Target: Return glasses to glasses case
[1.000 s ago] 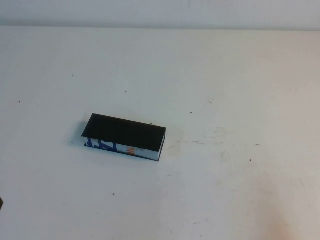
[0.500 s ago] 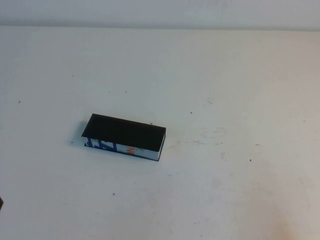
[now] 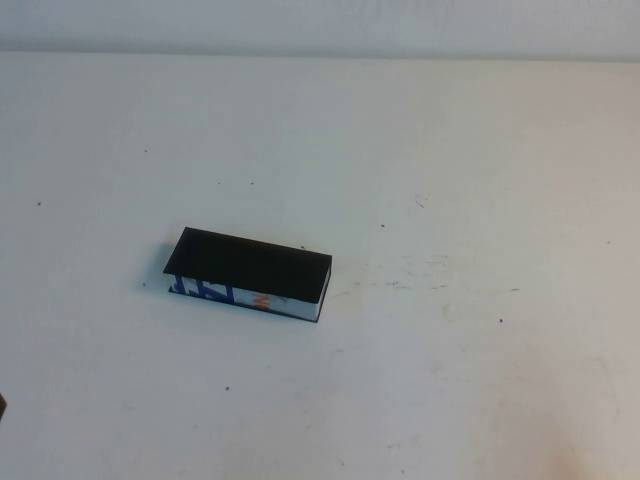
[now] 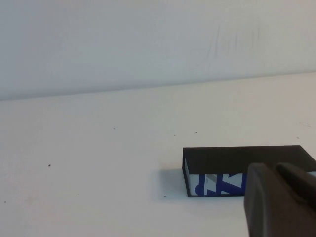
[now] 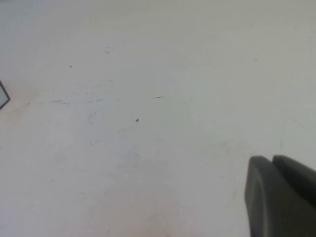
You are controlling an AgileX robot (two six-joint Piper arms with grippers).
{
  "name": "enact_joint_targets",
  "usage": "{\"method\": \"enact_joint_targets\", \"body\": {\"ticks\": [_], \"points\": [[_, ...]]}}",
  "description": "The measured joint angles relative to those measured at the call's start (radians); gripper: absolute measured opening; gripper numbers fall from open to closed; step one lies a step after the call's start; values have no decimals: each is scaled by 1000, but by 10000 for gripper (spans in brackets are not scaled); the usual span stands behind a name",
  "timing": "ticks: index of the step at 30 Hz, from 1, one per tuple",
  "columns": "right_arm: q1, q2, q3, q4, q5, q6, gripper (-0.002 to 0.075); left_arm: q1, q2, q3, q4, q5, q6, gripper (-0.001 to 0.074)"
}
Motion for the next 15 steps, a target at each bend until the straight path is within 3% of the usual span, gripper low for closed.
{"method": "enact_joint_targets", "body": {"ticks": [4,10,15], "points": [[0,0,0,0,0,0,-11,0,0,0,52,-2,-34,-4],[0,0,0,0,0,0,-11,37,0,0,639,-28,-622,-4],[0,0,0,2,0,0,-11,77,0,0,794,54,-738,-4]]}}
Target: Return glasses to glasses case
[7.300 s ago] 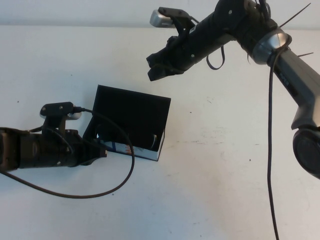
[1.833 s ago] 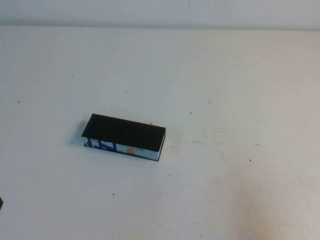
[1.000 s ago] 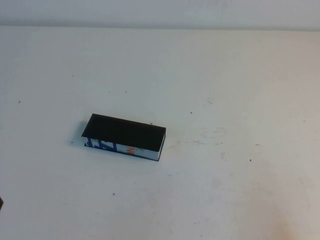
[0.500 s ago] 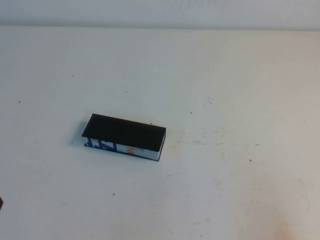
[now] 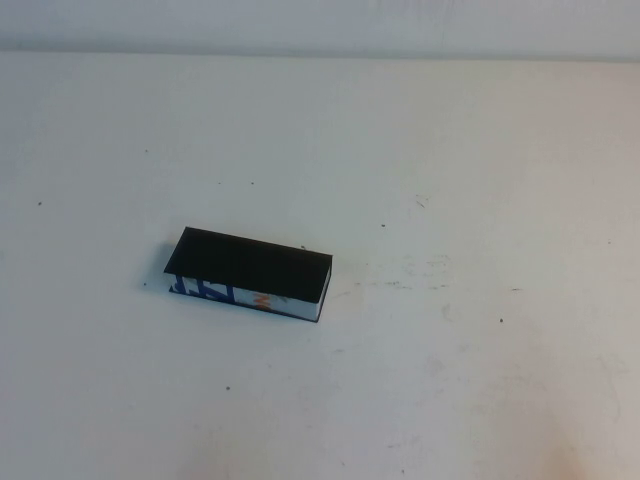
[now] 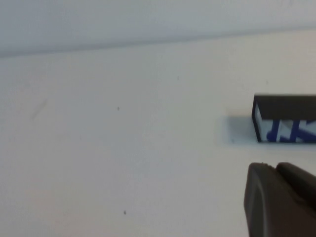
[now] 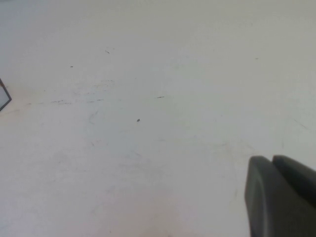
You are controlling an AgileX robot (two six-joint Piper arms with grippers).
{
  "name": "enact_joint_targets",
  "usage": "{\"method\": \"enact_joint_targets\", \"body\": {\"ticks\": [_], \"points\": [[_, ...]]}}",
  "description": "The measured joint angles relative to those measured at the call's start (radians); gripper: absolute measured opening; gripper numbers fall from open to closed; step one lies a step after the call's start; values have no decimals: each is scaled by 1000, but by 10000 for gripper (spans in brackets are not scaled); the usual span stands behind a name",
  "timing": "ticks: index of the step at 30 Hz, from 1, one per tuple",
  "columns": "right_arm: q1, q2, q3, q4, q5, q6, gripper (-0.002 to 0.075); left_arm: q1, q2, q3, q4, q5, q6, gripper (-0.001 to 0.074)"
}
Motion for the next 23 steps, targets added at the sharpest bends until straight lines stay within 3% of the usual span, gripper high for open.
{"method": "enact_joint_targets", "body": {"ticks": [7,23], "points": [[0,0,0,0,0,0,-11,5,0,0,21,165,0,-4],[0,0,0,0,0,0,-11,5,0,0,21,174,-6,-4]]}}
